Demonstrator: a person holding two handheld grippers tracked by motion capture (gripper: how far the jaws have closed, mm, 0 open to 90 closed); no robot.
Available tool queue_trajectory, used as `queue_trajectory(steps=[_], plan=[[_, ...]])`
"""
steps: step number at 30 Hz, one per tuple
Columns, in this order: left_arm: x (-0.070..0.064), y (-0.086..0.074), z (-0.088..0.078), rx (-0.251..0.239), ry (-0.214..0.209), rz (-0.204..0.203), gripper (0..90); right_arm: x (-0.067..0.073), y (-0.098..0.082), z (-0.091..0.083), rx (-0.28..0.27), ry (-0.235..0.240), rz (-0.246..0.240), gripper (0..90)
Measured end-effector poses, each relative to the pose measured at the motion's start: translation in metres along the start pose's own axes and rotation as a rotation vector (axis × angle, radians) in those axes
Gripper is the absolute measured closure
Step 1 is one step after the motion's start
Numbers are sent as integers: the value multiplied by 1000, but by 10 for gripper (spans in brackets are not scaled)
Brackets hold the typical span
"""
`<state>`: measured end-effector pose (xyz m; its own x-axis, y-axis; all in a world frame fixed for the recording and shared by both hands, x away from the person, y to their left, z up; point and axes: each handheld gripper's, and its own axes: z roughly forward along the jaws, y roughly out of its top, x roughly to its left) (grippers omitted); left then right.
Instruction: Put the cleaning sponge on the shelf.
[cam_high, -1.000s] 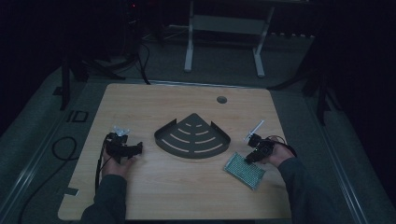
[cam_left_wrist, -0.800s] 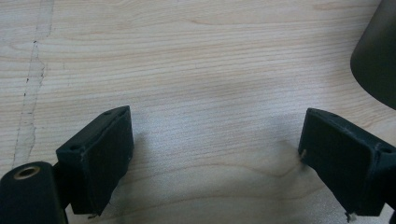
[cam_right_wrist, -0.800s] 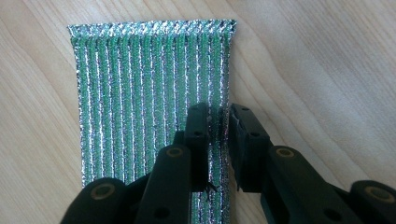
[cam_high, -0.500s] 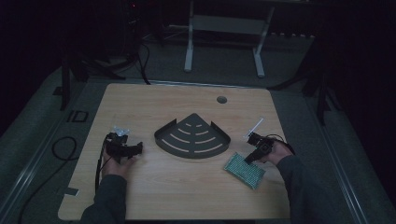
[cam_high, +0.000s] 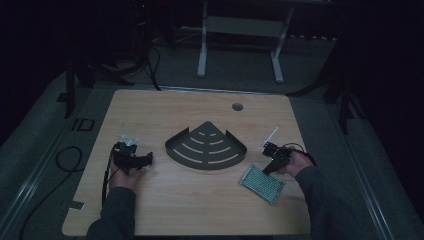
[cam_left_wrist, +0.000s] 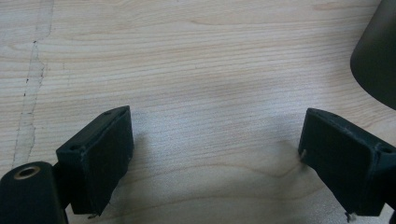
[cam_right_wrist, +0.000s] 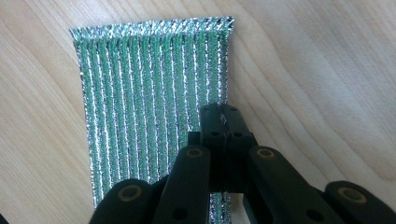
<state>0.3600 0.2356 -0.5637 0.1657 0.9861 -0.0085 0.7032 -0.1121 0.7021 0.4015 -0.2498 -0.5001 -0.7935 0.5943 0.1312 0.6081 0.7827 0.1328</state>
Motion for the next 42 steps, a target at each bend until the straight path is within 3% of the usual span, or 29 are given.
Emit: queue_trajectory(steps=[26, 42], plan=[[0, 0, 0, 0, 0, 0, 106, -2, 4, -43, -58, -61, 13, 899], [0, 0, 0, 0, 0, 0, 106, -1, 10, -58, -79, -103, 2, 900]])
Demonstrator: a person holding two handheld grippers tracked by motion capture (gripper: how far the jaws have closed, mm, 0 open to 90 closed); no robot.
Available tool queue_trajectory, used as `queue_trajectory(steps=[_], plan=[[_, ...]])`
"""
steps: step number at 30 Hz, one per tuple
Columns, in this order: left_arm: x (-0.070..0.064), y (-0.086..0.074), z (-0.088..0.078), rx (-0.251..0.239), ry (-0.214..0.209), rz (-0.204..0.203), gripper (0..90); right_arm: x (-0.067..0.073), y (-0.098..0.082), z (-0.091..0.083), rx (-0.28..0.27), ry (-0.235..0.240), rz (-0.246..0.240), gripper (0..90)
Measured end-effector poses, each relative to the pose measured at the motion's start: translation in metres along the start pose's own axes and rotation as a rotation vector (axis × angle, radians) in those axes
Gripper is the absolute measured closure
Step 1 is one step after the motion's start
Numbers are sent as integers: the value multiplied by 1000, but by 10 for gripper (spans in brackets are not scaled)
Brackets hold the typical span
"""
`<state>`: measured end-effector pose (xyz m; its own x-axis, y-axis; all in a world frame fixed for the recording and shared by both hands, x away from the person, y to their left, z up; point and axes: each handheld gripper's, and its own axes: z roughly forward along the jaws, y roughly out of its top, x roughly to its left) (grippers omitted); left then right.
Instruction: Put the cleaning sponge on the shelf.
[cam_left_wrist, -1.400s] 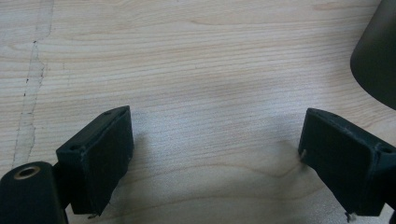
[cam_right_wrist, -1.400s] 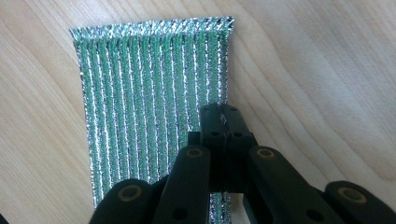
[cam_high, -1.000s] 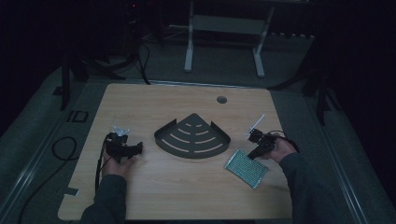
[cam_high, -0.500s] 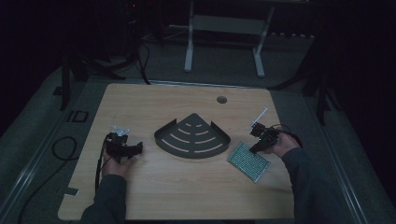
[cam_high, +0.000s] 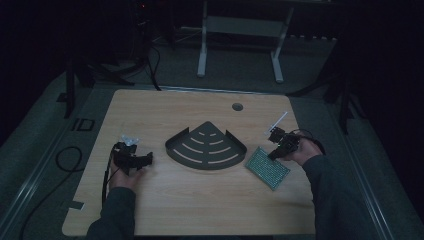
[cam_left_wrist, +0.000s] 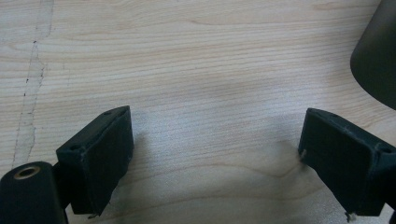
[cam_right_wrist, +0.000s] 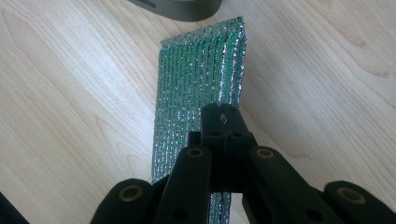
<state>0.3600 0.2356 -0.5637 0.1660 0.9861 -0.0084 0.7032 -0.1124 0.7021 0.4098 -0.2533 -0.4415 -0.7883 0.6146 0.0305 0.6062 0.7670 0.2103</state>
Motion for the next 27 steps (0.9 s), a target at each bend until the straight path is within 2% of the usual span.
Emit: queue_trajectory(steps=[12, 27], plan=[[0, 0, 0, 0, 0, 0, 106, -3, 3, -13, -15, -18, 4, 900], [0, 0, 0, 0, 0, 0, 106, -3, 18, -28, -46, -41, -3, 900]])
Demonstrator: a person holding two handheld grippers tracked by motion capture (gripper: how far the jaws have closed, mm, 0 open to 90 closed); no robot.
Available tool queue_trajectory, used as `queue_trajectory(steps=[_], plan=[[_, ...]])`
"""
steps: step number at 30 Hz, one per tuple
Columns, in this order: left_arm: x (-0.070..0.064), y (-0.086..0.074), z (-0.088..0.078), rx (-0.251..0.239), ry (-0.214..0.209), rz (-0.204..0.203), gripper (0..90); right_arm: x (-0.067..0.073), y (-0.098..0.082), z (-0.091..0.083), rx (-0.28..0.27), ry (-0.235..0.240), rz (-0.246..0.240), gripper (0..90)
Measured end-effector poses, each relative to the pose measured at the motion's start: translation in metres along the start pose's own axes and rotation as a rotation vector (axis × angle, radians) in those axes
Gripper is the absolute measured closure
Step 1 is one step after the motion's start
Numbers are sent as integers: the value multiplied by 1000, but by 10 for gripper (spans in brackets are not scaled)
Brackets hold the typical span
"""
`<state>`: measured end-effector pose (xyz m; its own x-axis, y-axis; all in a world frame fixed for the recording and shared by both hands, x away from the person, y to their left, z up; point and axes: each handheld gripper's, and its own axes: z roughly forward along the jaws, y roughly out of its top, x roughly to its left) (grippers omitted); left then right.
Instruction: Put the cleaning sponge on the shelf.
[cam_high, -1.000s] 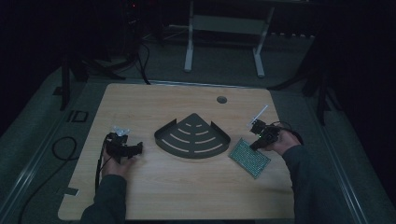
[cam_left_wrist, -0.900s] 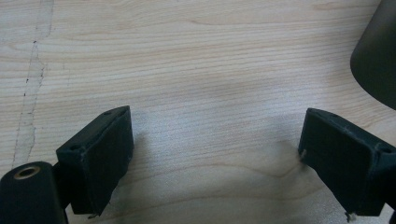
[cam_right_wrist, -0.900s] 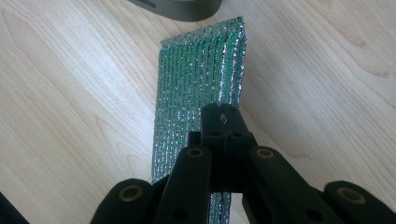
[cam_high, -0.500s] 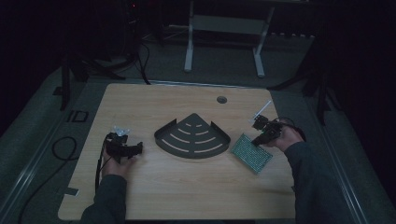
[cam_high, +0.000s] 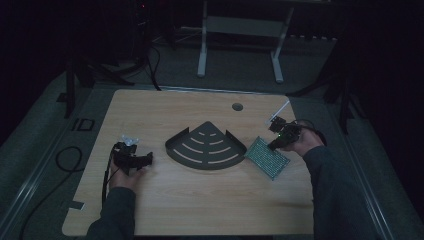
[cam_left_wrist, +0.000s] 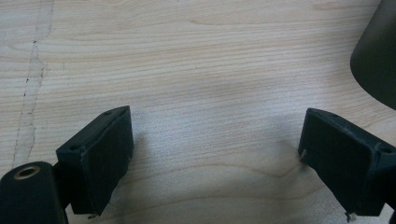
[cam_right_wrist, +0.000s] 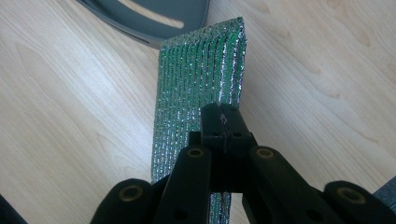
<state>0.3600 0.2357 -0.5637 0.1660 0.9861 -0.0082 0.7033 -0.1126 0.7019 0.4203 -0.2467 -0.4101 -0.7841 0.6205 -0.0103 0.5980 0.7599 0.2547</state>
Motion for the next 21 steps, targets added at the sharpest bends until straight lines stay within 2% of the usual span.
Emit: queue_trajectory(steps=[11, 21], plan=[[0, 0, 0, -2, 0, -4, 106, 0, 11, -15, -39, -20, -4, 900], [0, 0, 0, -1, 0, -1, 106, 3, 27, -20, -63, -15, -8, 900]])
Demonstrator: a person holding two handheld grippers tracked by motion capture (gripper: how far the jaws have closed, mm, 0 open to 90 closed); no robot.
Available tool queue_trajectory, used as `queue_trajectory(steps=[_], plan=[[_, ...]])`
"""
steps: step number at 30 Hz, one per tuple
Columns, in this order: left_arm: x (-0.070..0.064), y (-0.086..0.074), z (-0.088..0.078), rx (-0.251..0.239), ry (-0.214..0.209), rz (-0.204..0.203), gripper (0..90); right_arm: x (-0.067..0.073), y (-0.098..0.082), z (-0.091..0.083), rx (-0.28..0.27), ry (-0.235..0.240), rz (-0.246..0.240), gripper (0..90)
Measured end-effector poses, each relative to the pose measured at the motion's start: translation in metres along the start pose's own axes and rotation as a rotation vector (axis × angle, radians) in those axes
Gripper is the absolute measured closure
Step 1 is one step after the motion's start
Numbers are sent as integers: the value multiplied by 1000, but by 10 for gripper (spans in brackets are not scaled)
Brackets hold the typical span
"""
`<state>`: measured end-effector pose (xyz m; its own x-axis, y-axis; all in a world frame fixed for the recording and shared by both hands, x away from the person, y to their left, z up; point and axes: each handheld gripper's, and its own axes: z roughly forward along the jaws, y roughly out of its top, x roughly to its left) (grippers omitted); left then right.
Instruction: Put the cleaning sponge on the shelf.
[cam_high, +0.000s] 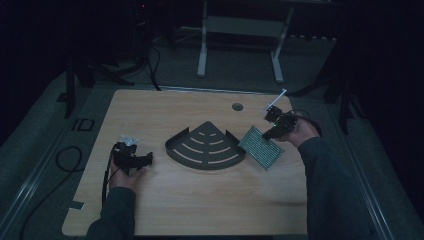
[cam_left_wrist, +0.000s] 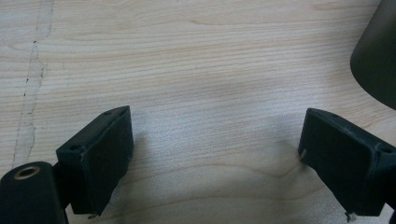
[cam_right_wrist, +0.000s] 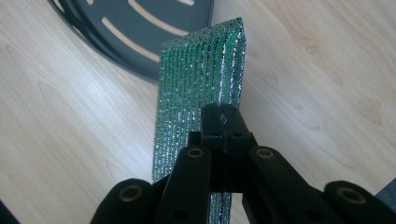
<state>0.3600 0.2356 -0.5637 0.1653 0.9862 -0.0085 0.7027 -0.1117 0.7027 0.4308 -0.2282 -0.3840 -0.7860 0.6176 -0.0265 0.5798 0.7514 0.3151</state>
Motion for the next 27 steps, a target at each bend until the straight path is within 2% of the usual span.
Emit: queue_trajectory(steps=[13, 27], plan=[[0, 0, 0, -1, 0, 0, 106, 5, 26, 0, -49, -10, -16, 900], [0, 0, 0, 0, 0, 1, 106, 9, 46, 0, -80, -4, -18, 900]])
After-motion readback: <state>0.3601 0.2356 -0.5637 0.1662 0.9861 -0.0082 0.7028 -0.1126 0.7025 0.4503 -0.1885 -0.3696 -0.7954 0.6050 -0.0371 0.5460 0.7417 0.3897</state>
